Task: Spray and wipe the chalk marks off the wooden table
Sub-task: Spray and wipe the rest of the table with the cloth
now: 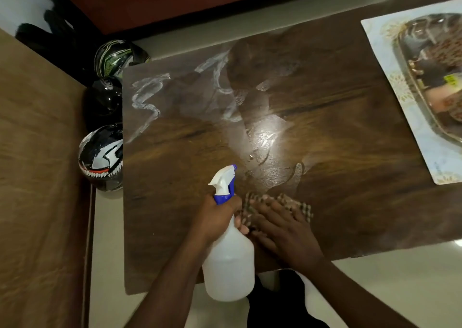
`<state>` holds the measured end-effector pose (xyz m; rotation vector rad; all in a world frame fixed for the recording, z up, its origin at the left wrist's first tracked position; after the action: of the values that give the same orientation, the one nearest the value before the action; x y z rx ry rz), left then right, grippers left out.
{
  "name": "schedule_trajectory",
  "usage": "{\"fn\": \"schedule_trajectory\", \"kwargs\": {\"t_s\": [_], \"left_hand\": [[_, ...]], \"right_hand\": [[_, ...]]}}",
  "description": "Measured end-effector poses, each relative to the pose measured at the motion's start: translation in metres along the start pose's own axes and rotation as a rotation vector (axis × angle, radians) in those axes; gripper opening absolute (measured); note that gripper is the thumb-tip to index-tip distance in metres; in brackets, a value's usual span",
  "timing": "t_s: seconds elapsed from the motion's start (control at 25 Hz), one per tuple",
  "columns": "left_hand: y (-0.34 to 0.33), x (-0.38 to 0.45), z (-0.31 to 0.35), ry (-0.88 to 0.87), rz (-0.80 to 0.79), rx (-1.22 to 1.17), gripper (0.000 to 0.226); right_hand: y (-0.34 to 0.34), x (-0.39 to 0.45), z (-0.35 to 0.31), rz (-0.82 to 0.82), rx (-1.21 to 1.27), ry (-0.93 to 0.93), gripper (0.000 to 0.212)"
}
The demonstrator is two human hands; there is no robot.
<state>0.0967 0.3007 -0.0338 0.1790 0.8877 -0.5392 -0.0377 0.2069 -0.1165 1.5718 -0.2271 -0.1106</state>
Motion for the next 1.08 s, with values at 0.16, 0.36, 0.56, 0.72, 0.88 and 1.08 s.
{"fn": "schedule_trajectory", "kwargs": {"t_s": [0.16, 0.36, 0.56, 0.72, 0.88, 1.08], "left_hand": [[0.010, 0.015, 0.019, -0.008, -0.033, -0.041, 0.015], [0.023, 0.027, 0.030, -0.011, -0.072, -0.088, 0.019], [0.030, 0.035, 0.050, -0.019, -0.165, -0.062, 0.023], [0.032, 0.047, 0.080, -0.096, -0.099, -0.069, 0.010], [0.049, 0.075, 0.121, -0.139, -0.027, -0.032, 0.006], [0.059, 0.111, 0.155, -0.173, 0.071, 0.028, 0.015]], "right_hand": [[-0.005, 0.077, 0.033, -0.037, 0.025, -0.415, 0.043], [-0.011, 0.066, -0.020, -0.086, 0.026, -0.011, 0.045], [0.000, 0.081, 0.058, -0.132, 0.006, -0.312, 0.050], [0.001, 0.166, -0.018, -0.102, 0.078, -0.344, 0.053], [-0.009, 0.177, 0.023, -0.031, 0.002, -0.013, 0.049], [-0.016, 0.269, 0.019, -0.056, 0.104, -0.431, 0.047]]}}
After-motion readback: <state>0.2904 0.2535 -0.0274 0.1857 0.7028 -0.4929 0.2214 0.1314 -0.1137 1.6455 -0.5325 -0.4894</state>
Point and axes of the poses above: each hand's wrist, its own x-axis towards the middle knuckle, its own y-axis out of the back of the hand, z = x × y, the point moved 4 cm from there along x, towards the middle knuckle, and after that the axes turned 15 degrees about -x, right-handed, at the moved point
